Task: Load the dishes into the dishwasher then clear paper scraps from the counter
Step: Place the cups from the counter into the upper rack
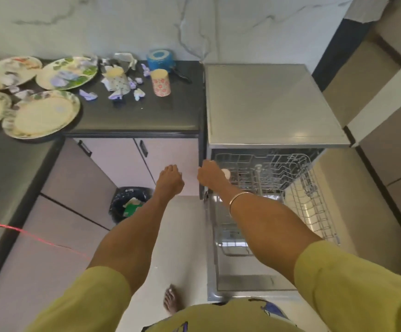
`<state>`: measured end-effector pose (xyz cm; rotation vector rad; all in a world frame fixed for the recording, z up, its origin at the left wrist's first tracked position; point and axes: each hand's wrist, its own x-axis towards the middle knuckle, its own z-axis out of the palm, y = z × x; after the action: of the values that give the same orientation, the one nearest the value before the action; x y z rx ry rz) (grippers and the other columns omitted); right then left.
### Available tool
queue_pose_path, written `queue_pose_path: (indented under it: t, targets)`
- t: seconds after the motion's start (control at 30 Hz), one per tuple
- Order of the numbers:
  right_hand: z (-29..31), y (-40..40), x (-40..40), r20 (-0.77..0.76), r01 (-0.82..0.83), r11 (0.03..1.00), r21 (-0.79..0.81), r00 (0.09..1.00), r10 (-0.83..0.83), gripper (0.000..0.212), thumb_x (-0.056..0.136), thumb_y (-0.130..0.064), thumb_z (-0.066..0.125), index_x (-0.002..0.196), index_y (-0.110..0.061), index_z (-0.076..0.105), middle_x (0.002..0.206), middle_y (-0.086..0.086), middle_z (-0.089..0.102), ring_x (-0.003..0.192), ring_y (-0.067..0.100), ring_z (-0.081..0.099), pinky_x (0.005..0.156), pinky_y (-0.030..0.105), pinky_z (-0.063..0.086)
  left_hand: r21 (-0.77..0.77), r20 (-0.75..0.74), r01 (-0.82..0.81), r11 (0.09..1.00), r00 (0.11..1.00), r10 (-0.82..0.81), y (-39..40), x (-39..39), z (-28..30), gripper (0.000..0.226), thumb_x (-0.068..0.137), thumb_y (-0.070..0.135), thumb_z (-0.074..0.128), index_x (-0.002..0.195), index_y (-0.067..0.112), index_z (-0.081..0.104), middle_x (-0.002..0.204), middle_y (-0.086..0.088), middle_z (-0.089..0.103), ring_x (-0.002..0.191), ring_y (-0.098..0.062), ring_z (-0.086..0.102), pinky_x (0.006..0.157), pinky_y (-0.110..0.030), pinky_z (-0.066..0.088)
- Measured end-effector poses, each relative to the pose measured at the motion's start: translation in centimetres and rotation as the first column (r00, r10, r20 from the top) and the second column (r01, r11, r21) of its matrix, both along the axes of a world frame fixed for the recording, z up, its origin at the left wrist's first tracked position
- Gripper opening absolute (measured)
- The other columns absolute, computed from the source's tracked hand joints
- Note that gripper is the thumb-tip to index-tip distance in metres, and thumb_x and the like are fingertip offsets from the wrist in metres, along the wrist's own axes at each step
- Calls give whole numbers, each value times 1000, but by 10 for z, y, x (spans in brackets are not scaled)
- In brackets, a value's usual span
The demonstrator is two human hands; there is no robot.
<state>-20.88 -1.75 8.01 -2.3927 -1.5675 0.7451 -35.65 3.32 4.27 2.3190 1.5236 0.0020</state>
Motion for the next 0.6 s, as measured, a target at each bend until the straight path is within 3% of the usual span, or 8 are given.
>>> queue_pose_path:
  t: [0.13, 0.33, 0.6]
  targets:
    - [14, 33, -50, -8, 32, 999, 12, 999, -32, 34, 95, -19, 45, 122, -1, 55, 119, 20, 57, 110, 38, 57, 88, 44, 47, 6, -24, -22, 1000, 999, 22, 30, -59, 6, 32, 98, 13, 37, 124, -5, 47, 127, -22, 51, 120, -37, 46, 104, -44, 36]
    - [11, 77, -103, -36, 13, 995, 98, 999, -10, 36, 99, -23, 45, 125, -1, 55, 128, 17, 56, 112, 31, 58, 96, 33, 47, 36, 0, -64, 997, 998, 64, 68, -124, 25, 34, 98, 10, 39, 127, -7, 46, 129, -22, 49, 122, -36, 45, 105, -43, 35]
    - [23, 137, -125, 10, -34, 983, 181, 999, 33, 38, 101, -23, 42, 129, 2, 50, 130, 21, 54, 117, 36, 55, 97, 39, 46, 23, 91, -135, 991, 987, 133, 126, -153, 34, 35, 99, 11, 39, 129, -5, 43, 135, -23, 48, 125, -35, 46, 107, -43, 35]
